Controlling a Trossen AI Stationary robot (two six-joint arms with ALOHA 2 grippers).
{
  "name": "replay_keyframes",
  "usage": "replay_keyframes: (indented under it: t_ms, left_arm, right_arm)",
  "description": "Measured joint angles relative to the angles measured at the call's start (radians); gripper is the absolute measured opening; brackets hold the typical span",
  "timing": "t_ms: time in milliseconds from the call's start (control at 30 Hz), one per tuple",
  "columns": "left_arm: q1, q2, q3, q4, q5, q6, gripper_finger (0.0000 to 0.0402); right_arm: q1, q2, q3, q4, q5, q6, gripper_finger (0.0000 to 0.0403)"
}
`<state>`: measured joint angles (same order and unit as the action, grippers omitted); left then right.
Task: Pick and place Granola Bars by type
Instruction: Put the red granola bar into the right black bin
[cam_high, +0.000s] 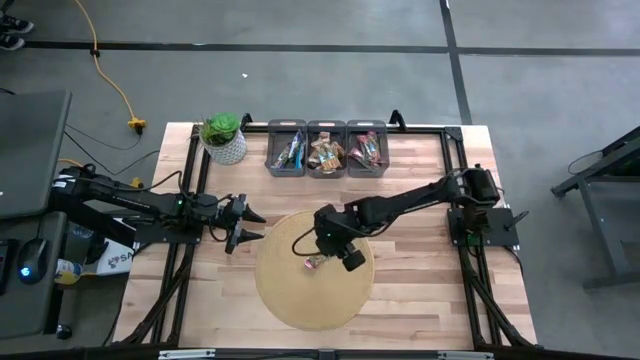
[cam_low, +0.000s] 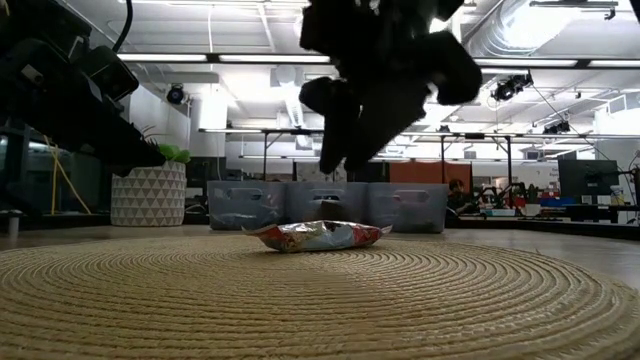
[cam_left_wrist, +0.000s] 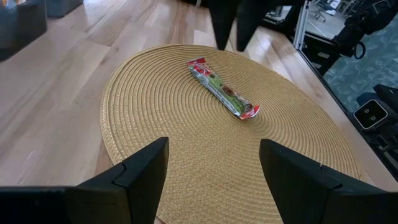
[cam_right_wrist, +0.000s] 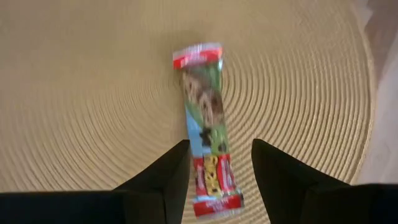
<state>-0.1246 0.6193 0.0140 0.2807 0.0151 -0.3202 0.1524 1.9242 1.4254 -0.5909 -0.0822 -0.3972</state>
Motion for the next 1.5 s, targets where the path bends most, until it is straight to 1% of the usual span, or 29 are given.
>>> replay_keyframes:
  t_ms: [233, 400, 467, 567, 900, 967, 1167, 1333, 1500]
  left_arm:
    - [0.000, 0.000, 0.000, 0.000, 0.000, 0.000, 0.0248]
    - [0.000, 0.000, 0.000, 0.000, 0.000, 0.000, 0.0248]
    - [0.000, 0.000, 0.000, 0.000, 0.000, 0.000, 0.0248]
    - [0.000, 0.000, 0.000, 0.000, 0.000, 0.000, 0.0248]
    - [0.000, 0.000, 0.000, 0.000, 0.000, 0.000, 0.0248]
    - [0.000, 0.000, 0.000, 0.000, 0.000, 0.000, 0.0248]
    - [0.000, 0.000, 0.000, 0.000, 0.000, 0.000, 0.0248]
    - [0.000, 0.000, 0.000, 0.000, 0.000, 0.000, 0.0248]
    - [0.000, 0.000, 0.000, 0.000, 0.000, 0.000, 0.0248]
  right_arm:
    - [-0.001, 0.039, -0.001, -0.016, 0.056, -0.142, 0.0159]
    - [-0.001, 0.051, 0.000, -0.005, 0.055, -0.202, 0.0159]
    - [-0.002, 0.062, -0.001, -0.005, 0.039, -0.228, 0.0159]
    - [-0.002, 0.075, -0.001, 0.005, 0.010, -0.235, 0.0159]
    - [-0.024, 0.086, -0.001, 0.005, -0.005, -0.206, 0.0159]
    - [-0.037, 0.086, -0.001, 0.004, -0.033, -0.191, 0.0159]
    - [-0.063, 0.086, -0.001, 0.015, -0.093, -0.158, 0.0187]
    - [-0.063, 0.086, -0.001, 0.034, -0.105, -0.163, 0.0215]
    - [-0.041, 0.108, 0.000, 0.030, -0.089, -0.214, 0.0224]
